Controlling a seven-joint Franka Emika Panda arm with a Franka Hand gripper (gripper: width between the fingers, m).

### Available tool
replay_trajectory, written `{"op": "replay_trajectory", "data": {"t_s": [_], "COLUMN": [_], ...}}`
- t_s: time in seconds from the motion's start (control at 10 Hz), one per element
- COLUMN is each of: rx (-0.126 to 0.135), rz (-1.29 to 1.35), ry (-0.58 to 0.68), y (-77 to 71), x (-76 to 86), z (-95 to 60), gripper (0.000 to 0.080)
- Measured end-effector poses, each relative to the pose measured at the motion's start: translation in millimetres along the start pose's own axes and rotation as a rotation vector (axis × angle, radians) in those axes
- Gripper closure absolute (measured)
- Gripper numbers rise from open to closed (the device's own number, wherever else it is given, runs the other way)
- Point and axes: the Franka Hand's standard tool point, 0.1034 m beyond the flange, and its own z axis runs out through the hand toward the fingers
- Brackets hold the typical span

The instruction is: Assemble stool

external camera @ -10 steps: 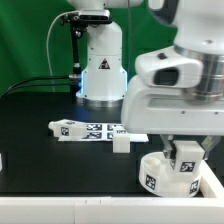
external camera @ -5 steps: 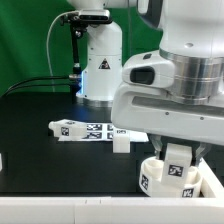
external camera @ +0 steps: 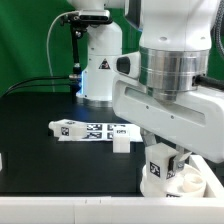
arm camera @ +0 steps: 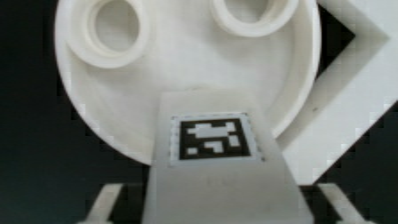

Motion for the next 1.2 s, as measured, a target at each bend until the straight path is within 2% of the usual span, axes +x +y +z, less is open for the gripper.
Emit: {"op": "replay_trajectory", "data": {"t_s": [0.2, 0.5, 0.7, 0.9, 1.0, 1.1, 1.2], "rx": [0.007, 0.006, 0.002, 0.0, -0.001, 0.008, 0.042], "rz": [0.316, 0.649, 0.769, 0.794, 0.782, 0.76, 0.727], "ry": [0.039, 0.099, 0.126, 0.131, 0.13, 0.127, 0.107], "y": [8.2, 22.1, 28.4, 28.8, 28.7, 26.7, 25.2], "x": [7.3, 2.8, 0.2, -1.7, -2.2, -1.8, -3.1], "z": [4.3, 4.3, 6.1, 5.4, 6.5, 3.4, -11.7], "gripper": [0.0464, 0.0462, 0.0462, 0.0462, 0.0352, 0.0352, 0.0222]}}
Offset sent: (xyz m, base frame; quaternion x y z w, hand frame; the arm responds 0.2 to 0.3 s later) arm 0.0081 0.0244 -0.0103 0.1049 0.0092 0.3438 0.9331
